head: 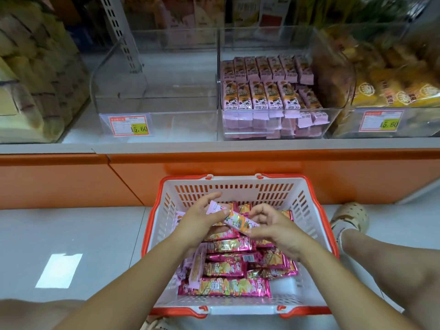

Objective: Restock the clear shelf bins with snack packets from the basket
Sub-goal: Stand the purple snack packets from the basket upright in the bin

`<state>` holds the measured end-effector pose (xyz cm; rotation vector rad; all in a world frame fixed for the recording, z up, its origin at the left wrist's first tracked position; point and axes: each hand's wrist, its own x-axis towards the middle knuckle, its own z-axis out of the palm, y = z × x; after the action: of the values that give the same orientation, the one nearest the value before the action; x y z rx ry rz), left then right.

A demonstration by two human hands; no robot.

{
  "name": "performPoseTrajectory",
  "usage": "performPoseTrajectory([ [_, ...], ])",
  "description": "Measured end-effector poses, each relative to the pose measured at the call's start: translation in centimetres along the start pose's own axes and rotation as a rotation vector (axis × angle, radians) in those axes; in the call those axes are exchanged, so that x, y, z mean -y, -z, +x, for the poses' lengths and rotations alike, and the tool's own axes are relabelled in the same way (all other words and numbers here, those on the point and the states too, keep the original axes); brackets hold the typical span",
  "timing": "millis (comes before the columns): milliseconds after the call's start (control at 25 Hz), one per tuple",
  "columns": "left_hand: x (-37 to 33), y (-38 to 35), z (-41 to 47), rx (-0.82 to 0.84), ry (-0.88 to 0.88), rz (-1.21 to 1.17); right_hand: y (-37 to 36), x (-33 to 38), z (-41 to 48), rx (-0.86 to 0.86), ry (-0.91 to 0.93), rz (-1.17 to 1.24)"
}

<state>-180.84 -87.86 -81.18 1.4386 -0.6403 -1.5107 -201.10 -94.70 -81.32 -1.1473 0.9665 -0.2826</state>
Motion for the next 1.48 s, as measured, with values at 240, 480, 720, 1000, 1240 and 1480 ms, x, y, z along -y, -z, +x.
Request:
performPoseTrajectory([
  [240,-1.2,-1.6,0.6,-0.062,-0.051,0.091,0.1,0.6,-0.5,-0.042,0.052,-0.041],
  [480,-3.3,-3.2,0.5,-0.057,-0.116,0.098,0.2,2.2,-1.4,-0.116,0.097,-0.056],
  [720,-13.1,-3.7,-0.6,-0.371,-0.779,0.553,1.9,10.9,-3.4,-0.312,0.399,0.164],
  [1000,-20.0,-2.1,4.2,-0.488,-0.834,1.133,7.8,22.5,-2.0,-0.877,0.706,-0.415],
  [1240,-19.0,-1.4,5.1,-0.456,-0.837,1.135,8.8,23.3,2.2,-0.948,0.292,-1.095],
  [1480,-18.8,-1.3,5.3,-0.501,-0.832,1.166,9.2,24.2,3.6,-0.795,0.043,-1.097],
])
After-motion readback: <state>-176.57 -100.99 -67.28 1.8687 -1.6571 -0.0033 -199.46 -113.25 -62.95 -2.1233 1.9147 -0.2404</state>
